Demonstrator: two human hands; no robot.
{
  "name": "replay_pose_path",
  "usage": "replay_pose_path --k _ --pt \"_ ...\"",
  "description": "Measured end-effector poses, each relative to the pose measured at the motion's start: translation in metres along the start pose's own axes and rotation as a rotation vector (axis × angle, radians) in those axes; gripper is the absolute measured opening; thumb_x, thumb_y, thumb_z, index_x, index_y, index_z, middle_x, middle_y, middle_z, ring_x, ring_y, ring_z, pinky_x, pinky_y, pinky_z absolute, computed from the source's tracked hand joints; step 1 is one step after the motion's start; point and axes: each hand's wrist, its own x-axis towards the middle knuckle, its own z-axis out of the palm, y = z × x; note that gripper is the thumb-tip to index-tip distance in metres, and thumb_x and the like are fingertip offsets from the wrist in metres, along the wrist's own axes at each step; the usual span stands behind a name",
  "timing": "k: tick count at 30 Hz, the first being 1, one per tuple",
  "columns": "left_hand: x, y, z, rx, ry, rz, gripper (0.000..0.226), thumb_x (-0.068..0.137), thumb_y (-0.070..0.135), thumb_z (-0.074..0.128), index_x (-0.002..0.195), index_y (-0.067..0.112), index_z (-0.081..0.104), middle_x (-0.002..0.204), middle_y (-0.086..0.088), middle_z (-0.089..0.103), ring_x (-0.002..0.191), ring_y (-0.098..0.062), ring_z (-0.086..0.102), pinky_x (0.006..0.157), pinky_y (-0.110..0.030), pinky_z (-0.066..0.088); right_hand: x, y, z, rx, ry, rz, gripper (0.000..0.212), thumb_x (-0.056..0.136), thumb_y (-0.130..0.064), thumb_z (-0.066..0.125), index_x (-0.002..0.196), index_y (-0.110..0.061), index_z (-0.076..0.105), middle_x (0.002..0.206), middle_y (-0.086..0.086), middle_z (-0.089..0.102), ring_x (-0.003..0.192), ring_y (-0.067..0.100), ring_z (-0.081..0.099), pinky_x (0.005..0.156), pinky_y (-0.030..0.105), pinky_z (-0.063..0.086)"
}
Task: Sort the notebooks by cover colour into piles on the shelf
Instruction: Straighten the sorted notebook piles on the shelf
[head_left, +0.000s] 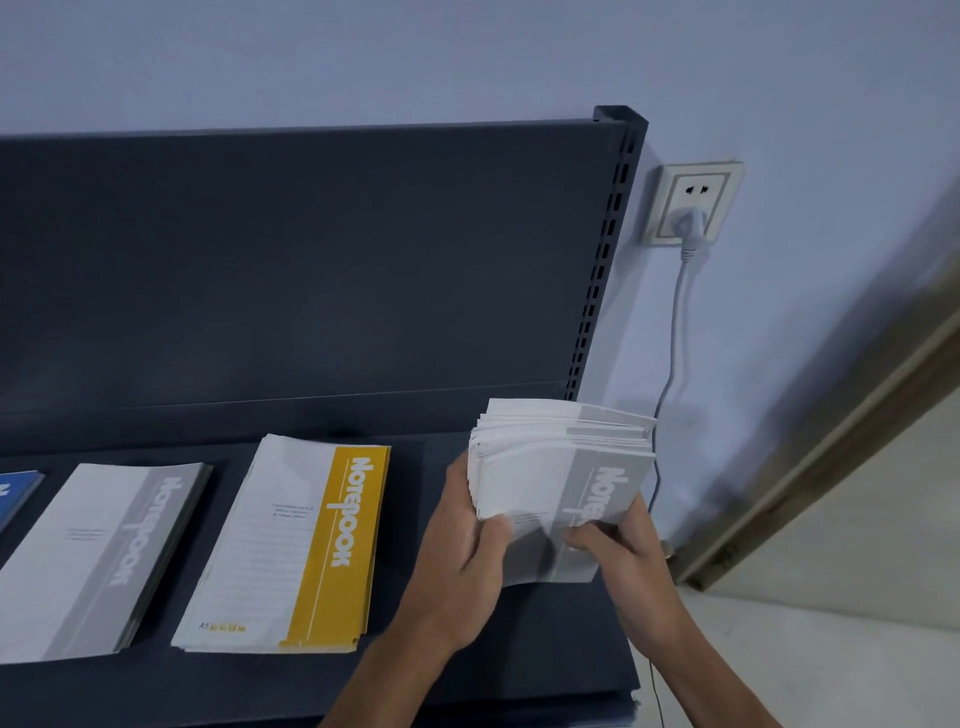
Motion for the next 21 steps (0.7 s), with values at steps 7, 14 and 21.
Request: replay_pose_path --k 7,14,21 --pt "-0.003 -0.014 -0.008 0.060 -0.085 -0.064 0.055 0.100 0.010 0.050 0.148 0.031 0.035 0.136 0.025 0.052 0.130 -0.001 0.049 0.105 -0.031 0.047 -0.001 0.004 -0.007 -0.081 -0.046 0.007 0.062 0.088 0.004 0.072 0.134 -0.031 0.051 0.116 -0.015 0.072 0.111 0.008 0.067 0.090 0.031 0.056" --pt "-0.012 -0.040 -0.005 0.301 -0.151 -0.103 0.050 0.107 0.031 0.040 0.150 0.046 0.020 0.145 0.028 0.039 0.133 0.003 0.042 0.107 -0.029 0.047 -0.003 0.005 -0.006 -0.135 -0.105 0.052 0.052 0.096 -0.009 0.067 0.133 -0.039 0.046 0.113 -0.025 0.071 0.106 -0.003 0.066 0.085 0.018 0.055" --pt "0.007 -0.030 -0.005 0.321 -0.071 -0.432 0.030 0.106 0.043 0.032 0.119 0.023 0.049 0.109 0.009 0.058 0.089 -0.001 0.058 0.065 -0.015 0.040 0.008 -0.001 -0.006 -0.225 -0.080 0.183 0.037 0.098 -0.023 0.068 0.123 -0.028 0.040 0.113 -0.009 0.071 0.094 0.005 0.073 0.074 0.020 0.055"
